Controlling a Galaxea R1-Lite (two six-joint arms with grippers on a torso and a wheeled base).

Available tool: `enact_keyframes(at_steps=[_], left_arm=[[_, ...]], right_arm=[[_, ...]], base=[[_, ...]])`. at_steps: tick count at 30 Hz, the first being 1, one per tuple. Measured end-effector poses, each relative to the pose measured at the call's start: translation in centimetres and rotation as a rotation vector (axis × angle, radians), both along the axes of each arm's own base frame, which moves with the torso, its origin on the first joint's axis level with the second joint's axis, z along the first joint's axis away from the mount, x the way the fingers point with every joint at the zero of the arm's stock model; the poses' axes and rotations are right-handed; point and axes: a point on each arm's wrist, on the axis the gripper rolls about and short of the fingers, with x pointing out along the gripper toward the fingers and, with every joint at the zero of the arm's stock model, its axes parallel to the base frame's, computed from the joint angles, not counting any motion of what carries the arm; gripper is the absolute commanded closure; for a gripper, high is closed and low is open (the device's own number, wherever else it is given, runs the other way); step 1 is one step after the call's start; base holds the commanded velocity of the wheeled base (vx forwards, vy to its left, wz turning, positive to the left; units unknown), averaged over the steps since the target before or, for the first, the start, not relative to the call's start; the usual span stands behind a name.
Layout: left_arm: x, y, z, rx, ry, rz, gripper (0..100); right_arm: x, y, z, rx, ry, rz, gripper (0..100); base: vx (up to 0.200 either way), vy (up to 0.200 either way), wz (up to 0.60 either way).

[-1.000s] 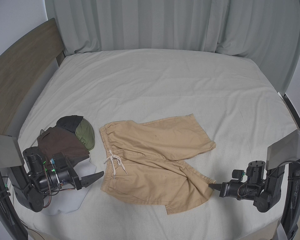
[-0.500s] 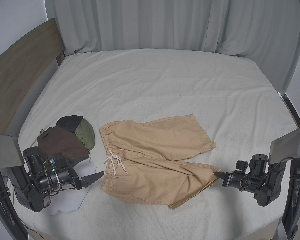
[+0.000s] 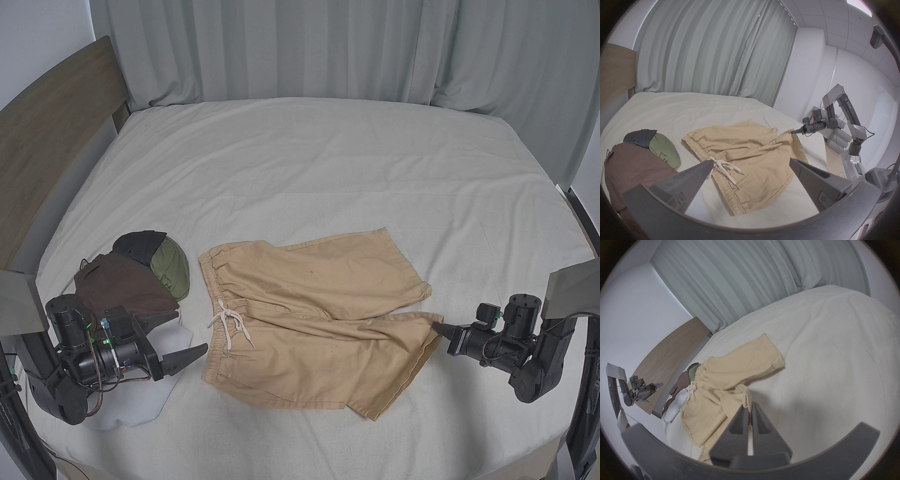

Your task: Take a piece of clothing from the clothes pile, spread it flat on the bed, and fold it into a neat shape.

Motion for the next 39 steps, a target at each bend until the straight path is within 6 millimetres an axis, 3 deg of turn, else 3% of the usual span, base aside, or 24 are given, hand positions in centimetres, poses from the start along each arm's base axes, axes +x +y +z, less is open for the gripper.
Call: enact_keyframes(at_steps=[21,32,33,39], left_arm=[[0.1,0.0,-0.1,0.0,0.003,0.001,0],[0.1,0.0,-0.2,0.0,0.005,0.0,0],[0.1,0.0,-0.2,0.0,0.005,0.001,0],[0.1,0.0,-0.3,0.001,0.011,0.0,0]], right_arm=[[3.6,-0.6,-0.5,-0.06,-0.114,-0.057,100],[4.0,-0.3,-1.5,-0.062,-0.1,-0.051,100],[4.0,-0.3,-1.5,-0.062,-0.099,-0.05,0],[3.7,-0.1,-1.2,-0.063,-0.101,-0.042,0]], base=[[0.0,0.0,0.0],[0.0,0.0,0.0],[0.0,0.0,0.0],[0.0,0.0,0.0]])
